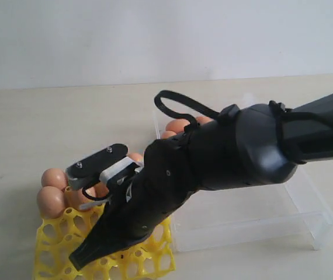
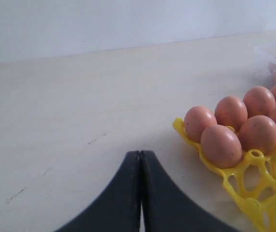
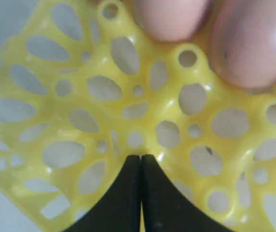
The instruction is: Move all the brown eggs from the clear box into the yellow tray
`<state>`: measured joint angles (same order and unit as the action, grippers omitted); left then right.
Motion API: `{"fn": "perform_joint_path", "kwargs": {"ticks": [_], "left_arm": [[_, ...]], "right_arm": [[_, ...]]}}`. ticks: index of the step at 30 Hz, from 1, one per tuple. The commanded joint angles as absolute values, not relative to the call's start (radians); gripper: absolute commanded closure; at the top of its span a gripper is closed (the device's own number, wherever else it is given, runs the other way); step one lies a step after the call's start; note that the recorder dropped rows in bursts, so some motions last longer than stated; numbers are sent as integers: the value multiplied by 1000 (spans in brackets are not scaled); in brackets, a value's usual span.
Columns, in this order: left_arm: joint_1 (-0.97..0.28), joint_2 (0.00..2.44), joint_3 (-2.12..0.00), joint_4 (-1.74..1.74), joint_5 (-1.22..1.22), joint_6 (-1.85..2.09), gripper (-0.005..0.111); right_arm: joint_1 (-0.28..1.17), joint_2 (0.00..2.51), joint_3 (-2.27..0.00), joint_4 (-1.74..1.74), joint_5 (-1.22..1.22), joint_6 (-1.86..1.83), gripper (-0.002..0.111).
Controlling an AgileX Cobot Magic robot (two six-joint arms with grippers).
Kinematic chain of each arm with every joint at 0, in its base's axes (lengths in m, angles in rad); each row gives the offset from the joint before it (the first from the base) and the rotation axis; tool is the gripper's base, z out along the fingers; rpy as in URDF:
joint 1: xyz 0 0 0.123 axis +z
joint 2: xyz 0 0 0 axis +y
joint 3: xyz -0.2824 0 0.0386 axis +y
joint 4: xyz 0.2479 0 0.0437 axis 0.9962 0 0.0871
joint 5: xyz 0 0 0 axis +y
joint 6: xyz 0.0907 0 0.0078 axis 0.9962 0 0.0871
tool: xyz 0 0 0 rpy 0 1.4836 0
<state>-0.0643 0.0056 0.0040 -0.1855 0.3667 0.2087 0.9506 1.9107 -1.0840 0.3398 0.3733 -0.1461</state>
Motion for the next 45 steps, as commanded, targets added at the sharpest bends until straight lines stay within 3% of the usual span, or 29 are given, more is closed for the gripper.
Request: {"fn": "perform_joint_path", "kwargs": {"ticks": [1,14,24,35,45], "left_arm": [[-69,0,0,-186,357,207,107],[-69,0,0,-186,357,207,107],[-69,0,0,-186,357,207,107],[-69,0,0,-186,357,205,107],[-69,0,0,-186,357,205,107]], "right_arm": [[953,1873,-1155,321,360,-157,108],[853,1792,-1237,153,384,-79,108],[895,1772,-1237,210,566,-89,108],[960,1808,-1237,309,714,-111,93],[1004,1879,-1237,307,742,-138,90]]}}
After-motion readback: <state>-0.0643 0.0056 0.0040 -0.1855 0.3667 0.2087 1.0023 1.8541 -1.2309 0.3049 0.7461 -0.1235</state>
